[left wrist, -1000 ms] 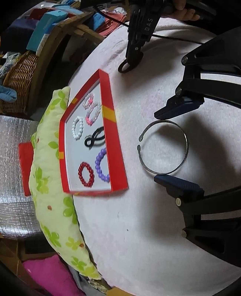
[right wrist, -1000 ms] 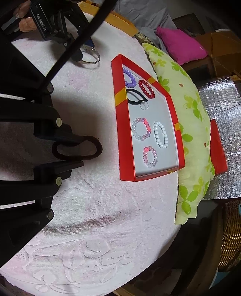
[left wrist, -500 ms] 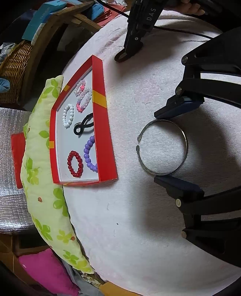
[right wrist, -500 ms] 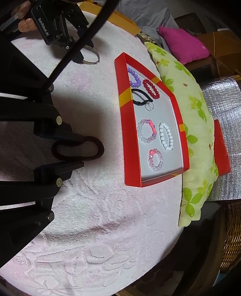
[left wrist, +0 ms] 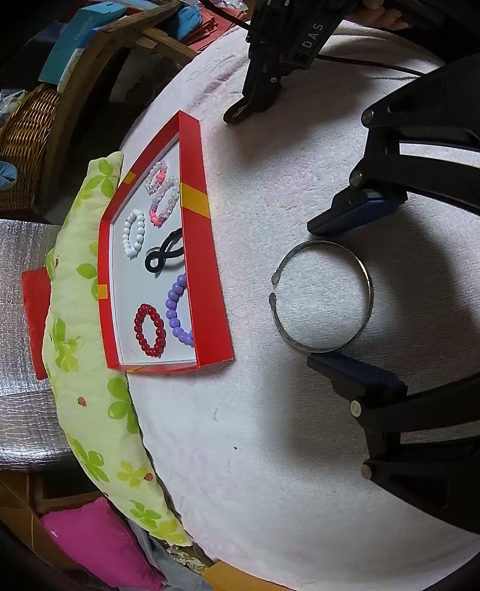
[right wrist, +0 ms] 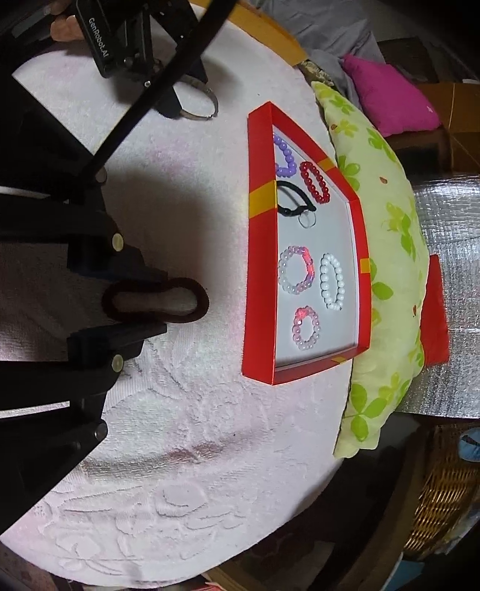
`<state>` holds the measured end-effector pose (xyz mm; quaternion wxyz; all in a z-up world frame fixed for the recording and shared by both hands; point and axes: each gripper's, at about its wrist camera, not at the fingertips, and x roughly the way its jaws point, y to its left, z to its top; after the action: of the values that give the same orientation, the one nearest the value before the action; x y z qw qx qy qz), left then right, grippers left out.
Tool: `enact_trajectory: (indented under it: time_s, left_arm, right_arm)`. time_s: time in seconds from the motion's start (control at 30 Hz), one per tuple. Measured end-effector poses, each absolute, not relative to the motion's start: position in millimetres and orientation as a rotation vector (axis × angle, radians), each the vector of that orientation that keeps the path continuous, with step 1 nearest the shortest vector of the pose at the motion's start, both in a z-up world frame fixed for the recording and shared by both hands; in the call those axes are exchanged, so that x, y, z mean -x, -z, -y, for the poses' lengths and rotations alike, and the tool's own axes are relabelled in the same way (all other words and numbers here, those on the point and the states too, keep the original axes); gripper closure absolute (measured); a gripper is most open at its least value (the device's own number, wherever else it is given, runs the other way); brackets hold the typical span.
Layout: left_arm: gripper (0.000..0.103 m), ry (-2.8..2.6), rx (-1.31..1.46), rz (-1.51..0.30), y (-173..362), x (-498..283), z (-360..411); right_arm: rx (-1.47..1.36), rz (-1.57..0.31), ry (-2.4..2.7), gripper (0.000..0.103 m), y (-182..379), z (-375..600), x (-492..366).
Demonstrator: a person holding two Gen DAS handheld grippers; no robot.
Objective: Organize jewelry
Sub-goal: 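Lower the left gripper onto the silver bangle and grasp it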
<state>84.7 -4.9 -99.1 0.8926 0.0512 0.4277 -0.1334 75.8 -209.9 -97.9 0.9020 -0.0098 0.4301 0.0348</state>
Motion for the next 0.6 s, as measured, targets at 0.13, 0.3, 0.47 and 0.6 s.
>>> enact_trajectory:
  time_s: [0.13, 0.3, 0.47, 0.6]
  left_arm:
    - [0.037, 0.277, -0.110, -0.884, 99.3, -83.9, 5.3]
    - [0.037, 0.280, -0.112, -0.880, 99.0, -83.1, 5.6]
    - [0.039, 0.289, -0.109, -0.877, 97.9, -82.7, 5.3]
    - [0.040, 0.290, -0.100, -0.877, 96.9, -82.5, 4.1]
  right_arm:
    - [0.029, -0.883, -0.074, 0.084, 97.0, 208.3, -75.2]
    - [-0.002, -0.882, -0.078, 0.084, 95.7, 211.5, -75.5]
    - [-0.031, -0.882, -0.083, 0.084, 95.1, 214.0, -75.4]
    - [-0.050, -0.884, -0.085, 0.084, 95.0, 215.6, -75.5]
